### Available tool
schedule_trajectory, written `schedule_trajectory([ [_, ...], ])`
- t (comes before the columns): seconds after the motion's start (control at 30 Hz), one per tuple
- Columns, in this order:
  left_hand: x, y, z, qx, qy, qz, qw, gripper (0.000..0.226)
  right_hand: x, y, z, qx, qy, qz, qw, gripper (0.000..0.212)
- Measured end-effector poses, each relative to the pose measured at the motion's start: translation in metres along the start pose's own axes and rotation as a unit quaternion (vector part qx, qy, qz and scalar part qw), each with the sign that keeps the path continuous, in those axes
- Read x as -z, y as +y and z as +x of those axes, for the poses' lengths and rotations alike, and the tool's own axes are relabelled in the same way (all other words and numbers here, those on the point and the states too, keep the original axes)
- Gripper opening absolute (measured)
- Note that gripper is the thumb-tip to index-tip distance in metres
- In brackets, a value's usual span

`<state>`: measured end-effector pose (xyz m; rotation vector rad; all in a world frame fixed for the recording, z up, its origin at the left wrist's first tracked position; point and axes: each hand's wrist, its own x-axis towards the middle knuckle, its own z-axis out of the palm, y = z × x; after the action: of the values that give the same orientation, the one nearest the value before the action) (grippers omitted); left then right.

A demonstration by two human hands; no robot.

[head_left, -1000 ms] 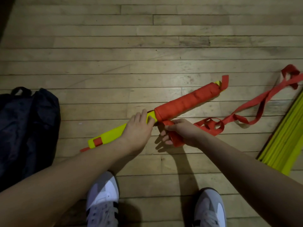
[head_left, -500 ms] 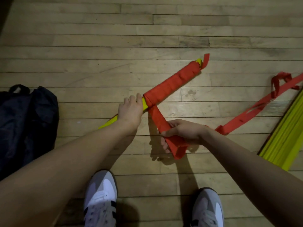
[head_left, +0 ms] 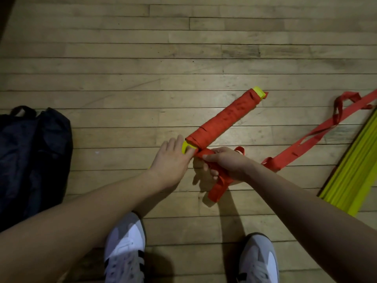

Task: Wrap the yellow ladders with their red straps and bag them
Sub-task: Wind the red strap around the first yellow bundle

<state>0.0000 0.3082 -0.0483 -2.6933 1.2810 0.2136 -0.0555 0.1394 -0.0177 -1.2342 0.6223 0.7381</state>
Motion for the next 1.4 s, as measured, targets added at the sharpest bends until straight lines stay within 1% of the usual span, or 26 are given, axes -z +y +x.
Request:
schedule_trajectory([
  [0.03,-0.001,0.003,-0.002,0.019,-0.025,-0.02,0.999,0.038,0.0,0.001,-0.001,-0.007,0.003,0.006,1.0,0.019],
  [0.1,-0.001,0.008,-0.002,0.065,-0.047,-0.041,0.996,0.04,0.001,0.003,-0.002,-0.021,0.007,0.007,1.0,0.017],
  [0.17,0.003,0.01,0.0,0.086,-0.069,-0.069,0.991,0.044,0.002,0.005,-0.003,-0.024,0.01,-0.012,1.0,0.023],
  [0.23,0.008,0.009,0.004,0.117,-0.087,-0.1,0.984,0.055,0.003,0.007,-0.001,-0.019,0.035,-0.026,0.999,0.027],
  [0.3,0.012,0.006,0.011,0.145,-0.097,-0.116,0.978,0.062,0.002,0.008,0.001,-0.013,0.065,-0.035,0.997,0.026],
  [0.4,0.016,-0.004,0.023,0.186,-0.12,-0.137,0.965,0.056,-0.002,0.002,0.006,0.011,0.066,-0.052,0.996,0.025],
  [0.47,0.02,-0.011,0.03,0.2,-0.127,-0.144,0.961,0.054,-0.005,-0.009,0.01,0.025,0.067,-0.06,0.996,0.025],
  [0.57,0.023,-0.021,0.038,0.226,-0.119,-0.161,0.953,0.053,-0.01,-0.024,0.017,0.039,0.071,-0.065,0.995,0.024],
  [0.67,0.025,-0.031,0.047,0.239,-0.107,-0.139,0.955,0.054,-0.013,-0.031,0.02,0.038,0.055,-0.076,0.995,0.022],
  [0.73,0.026,-0.04,0.052,0.24,-0.101,-0.103,0.96,0.056,-0.011,-0.034,0.018,0.032,0.024,-0.059,0.997,0.017],
  [0.8,0.02,-0.045,0.053,0.224,-0.075,-0.042,0.971,0.05,-0.005,-0.035,0.014,0.017,-0.007,-0.042,0.999,0.009],
  [0.87,0.017,-0.045,0.048,0.189,-0.014,0.026,0.981,0.038,0.001,-0.034,0.01,0.003,-0.037,-0.021,0.999,0.005],
  [0.9,0.015,-0.042,0.044,0.162,0.013,0.05,0.986,0.039,0.003,-0.032,0.009,-0.004,-0.05,-0.012,0.999,0.005],
  [0.93,0.012,-0.038,0.038,0.135,0.015,0.049,0.99,0.042,0.004,-0.03,0.008,-0.012,-0.058,-0.004,0.998,0.005],
  [1.0,0.001,-0.028,0.025,0.089,-0.022,0.026,0.995,0.058,0.005,-0.024,0.007,-0.031,-0.063,0.014,0.997,0.006],
  [1.03,-0.004,-0.023,0.017,0.074,-0.029,0.017,0.997,0.065,0.005,-0.021,0.007,-0.04,-0.065,0.023,0.997,0.006],
  [1.07,-0.004,-0.018,0.009,0.066,-0.023,0.015,0.997,0.066,0.006,-0.018,0.007,-0.045,-0.066,0.027,0.996,0.005],
  [1.1,-0.008,-0.014,0.003,0.066,-0.014,0.011,0.998,0.065,0.007,-0.015,0.006,-0.05,-0.07,0.028,0.996,0.004],
  [1.13,-0.008,-0.011,-0.001,0.072,-0.021,0.004,0.997,0.065,0.007,-0.012,0.006,-0.054,-0.072,0.024,0.996,0.007],
  [1.23,-0.004,-0.012,-0.002,0.093,-0.087,-0.02,0.992,0.073,0.008,-0.006,0.005,-0.058,-0.07,0.018,0.996,0.013],
  [1.4,0.005,-0.015,0.007,0.142,-0.103,-0.091,0.98,0.075,0.007,-0.004,-0.004,-0.058,-0.048,-0.012,0.997,0.016],
])
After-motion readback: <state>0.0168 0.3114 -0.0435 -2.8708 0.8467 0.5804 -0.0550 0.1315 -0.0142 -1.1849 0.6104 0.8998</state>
